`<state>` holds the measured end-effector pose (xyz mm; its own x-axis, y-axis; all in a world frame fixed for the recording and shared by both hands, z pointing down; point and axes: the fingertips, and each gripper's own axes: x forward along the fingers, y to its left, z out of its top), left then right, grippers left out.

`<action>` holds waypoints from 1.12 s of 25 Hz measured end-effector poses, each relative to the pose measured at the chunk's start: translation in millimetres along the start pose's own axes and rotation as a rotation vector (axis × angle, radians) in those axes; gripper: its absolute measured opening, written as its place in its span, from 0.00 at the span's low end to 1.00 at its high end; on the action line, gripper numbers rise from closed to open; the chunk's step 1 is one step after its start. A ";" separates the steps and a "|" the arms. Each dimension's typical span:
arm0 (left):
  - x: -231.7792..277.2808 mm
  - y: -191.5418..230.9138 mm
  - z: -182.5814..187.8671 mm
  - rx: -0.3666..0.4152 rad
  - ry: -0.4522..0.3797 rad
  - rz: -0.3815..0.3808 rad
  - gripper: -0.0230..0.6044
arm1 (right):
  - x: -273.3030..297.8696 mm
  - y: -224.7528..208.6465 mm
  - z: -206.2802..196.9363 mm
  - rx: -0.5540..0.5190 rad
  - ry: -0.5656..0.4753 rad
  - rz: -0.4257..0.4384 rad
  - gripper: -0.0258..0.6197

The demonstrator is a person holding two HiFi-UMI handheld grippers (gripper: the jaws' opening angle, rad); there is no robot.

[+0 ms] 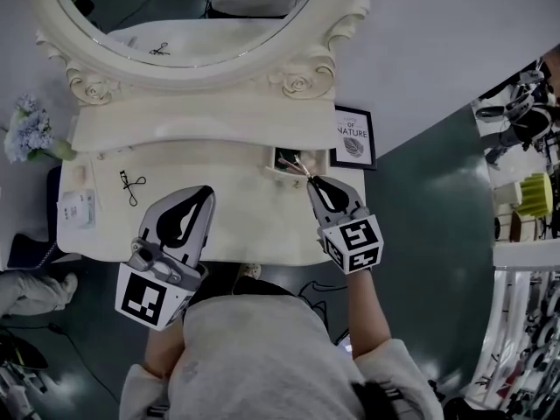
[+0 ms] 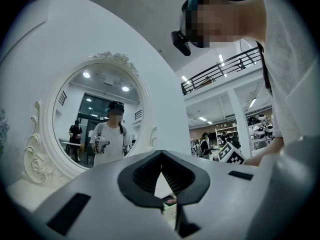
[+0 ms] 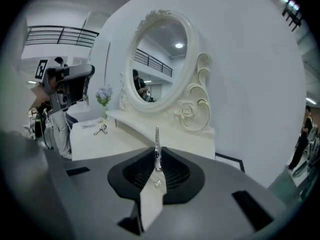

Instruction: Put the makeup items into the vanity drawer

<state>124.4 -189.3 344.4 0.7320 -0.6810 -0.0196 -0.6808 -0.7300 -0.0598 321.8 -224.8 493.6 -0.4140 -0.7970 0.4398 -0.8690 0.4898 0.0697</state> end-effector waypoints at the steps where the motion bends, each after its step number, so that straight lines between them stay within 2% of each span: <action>1: -0.8 1.3 -0.6 0.001 0.003 0.006 0.06 | 3.8 -1.9 -3.9 -0.029 0.027 0.012 0.12; 7: -2.6 9.2 -1.7 0.009 0.013 0.042 0.06 | 25.7 -13.8 -20.0 -0.160 0.141 0.065 0.12; 11: 0.5 18.1 9.0 -0.001 -0.026 0.093 0.06 | 39.3 -20.9 -35.6 -0.242 0.234 0.099 0.12; 14: -5.4 20.6 -2.4 0.018 0.035 0.090 0.06 | 48.8 -27.8 -45.8 -0.329 0.300 0.108 0.12; 18: -8.8 25.7 -3.1 0.027 0.044 0.114 0.06 | 59.6 -32.7 -53.3 -0.426 0.374 0.142 0.12; 23: -10.8 29.7 -3.9 0.036 0.053 0.140 0.06 | 71.2 -37.6 -58.4 -0.470 0.416 0.174 0.12; 28: -12.9 33.3 -7.0 0.037 0.063 0.162 0.06 | 79.7 -40.9 -63.1 -0.469 0.434 0.189 0.12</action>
<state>92.0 -205.2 349.7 0.6085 -0.7930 0.0307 -0.7877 -0.6082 -0.0975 341.4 -286.1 582.3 -0.3157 -0.5158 0.7964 -0.5420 0.7870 0.2949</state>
